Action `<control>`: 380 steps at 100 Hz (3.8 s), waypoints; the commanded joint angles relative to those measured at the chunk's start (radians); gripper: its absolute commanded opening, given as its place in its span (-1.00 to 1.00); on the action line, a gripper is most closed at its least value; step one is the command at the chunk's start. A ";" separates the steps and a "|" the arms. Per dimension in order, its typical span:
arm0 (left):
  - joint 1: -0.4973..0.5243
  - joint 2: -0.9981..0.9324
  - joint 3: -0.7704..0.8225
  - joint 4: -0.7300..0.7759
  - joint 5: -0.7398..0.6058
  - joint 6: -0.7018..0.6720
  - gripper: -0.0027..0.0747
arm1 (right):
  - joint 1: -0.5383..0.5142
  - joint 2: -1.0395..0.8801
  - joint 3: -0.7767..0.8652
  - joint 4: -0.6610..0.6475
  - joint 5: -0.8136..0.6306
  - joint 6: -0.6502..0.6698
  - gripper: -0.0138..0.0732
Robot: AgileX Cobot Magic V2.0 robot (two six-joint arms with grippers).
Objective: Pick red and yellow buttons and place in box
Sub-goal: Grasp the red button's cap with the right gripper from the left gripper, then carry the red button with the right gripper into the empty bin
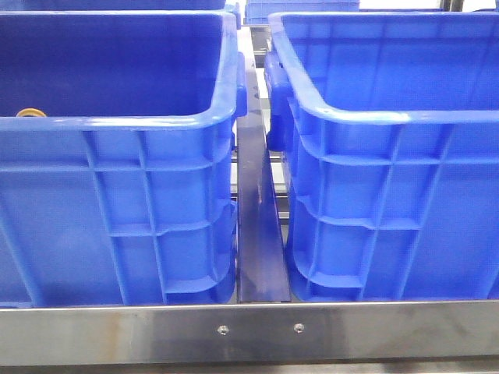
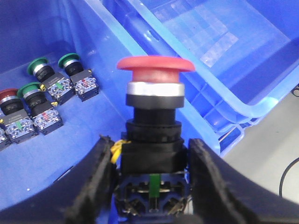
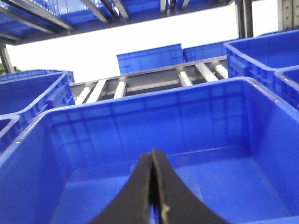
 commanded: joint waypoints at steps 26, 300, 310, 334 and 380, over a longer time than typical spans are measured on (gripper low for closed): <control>-0.007 -0.013 -0.025 -0.006 -0.070 -0.002 -0.98 | 0.000 0.418 -0.450 0.012 0.434 0.001 -0.84; -0.007 -0.013 -0.025 0.005 -0.074 -0.002 0.35 | 0.580 1.479 -1.058 1.406 0.739 -0.946 -0.26; 0.003 -0.013 -0.025 0.010 -0.079 -0.014 0.40 | 0.575 1.479 -1.058 1.390 0.717 -0.969 -0.26; 0.129 -0.013 -0.025 0.012 -0.104 -0.047 0.39 | 0.484 1.448 -1.058 1.342 0.637 -1.013 -0.26; 0.477 -0.147 0.103 0.017 -0.159 -0.053 0.39 | 0.161 1.333 -1.058 1.116 0.593 -1.013 -0.26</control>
